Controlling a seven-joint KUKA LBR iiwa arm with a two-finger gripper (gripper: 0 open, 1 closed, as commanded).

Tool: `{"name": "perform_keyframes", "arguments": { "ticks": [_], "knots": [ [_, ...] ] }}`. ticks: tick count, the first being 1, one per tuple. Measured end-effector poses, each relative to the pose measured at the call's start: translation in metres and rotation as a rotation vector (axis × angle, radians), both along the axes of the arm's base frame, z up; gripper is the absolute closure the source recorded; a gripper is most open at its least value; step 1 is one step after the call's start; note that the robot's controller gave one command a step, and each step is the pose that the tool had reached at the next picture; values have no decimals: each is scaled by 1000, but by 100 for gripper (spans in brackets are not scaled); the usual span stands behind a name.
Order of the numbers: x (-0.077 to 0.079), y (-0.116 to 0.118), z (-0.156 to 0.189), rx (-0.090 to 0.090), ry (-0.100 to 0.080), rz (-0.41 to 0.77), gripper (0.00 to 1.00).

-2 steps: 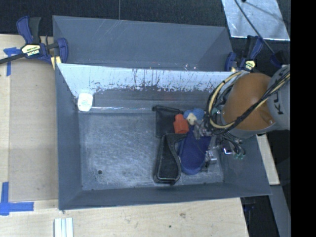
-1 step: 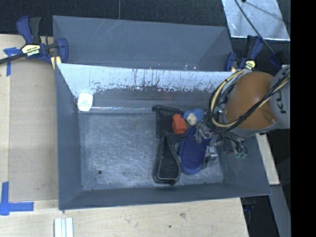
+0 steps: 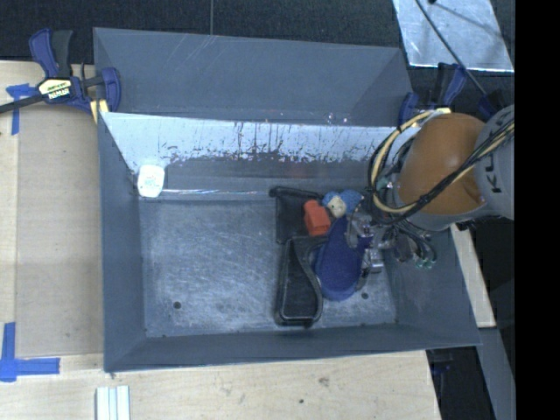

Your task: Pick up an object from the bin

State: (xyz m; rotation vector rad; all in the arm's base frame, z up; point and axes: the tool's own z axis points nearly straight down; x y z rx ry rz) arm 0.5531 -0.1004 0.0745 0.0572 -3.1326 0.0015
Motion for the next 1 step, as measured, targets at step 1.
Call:
{"name": "perform_keyframes", "arguments": {
  "ticks": [1],
  "knots": [
    [-31,-27,0,4,-18,-62,100]
  ]
}}
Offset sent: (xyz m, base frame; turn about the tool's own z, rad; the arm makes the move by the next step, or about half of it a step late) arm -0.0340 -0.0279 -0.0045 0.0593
